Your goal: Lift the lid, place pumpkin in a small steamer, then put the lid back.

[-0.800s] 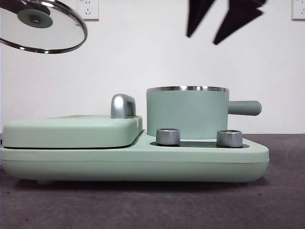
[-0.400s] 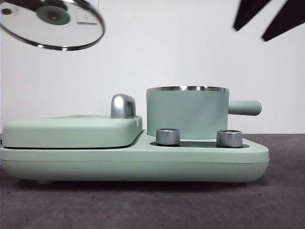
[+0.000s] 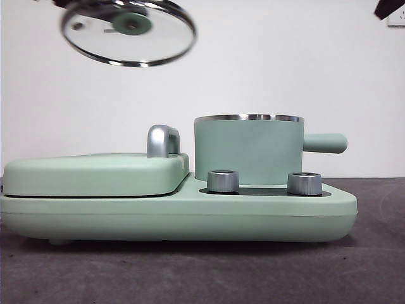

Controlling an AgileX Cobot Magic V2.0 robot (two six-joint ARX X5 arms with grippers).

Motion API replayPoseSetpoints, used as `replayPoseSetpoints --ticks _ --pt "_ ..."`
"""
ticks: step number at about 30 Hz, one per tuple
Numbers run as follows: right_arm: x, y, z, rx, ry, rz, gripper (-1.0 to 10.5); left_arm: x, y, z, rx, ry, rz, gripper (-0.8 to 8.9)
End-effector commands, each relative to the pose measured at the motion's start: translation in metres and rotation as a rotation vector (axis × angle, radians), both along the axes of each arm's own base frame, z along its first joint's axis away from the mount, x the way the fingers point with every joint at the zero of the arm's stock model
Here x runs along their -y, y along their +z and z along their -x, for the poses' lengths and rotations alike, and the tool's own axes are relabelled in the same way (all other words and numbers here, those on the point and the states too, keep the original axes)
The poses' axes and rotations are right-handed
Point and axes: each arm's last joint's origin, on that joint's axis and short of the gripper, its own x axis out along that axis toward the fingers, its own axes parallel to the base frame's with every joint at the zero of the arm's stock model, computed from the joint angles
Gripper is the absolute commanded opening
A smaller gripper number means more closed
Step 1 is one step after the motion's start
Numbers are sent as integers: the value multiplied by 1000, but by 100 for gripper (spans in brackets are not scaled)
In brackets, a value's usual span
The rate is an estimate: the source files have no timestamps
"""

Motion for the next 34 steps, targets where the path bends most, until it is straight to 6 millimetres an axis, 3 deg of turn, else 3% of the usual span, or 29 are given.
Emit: replayPoseSetpoints --ticks 1,11,20,34 --pt "1 2 2 13 -19 -18 337 15 4 -8 62 -37 35 16" --pt "8 4 12 20 -42 -42 337 65 -20 -31 183 -117 44 16" --pt "8 3 12 10 -42 -35 337 93 -41 -52 230 -150 18 16" --pt "9 3 12 26 -84 -11 337 126 -45 -78 232 -175 9 16"
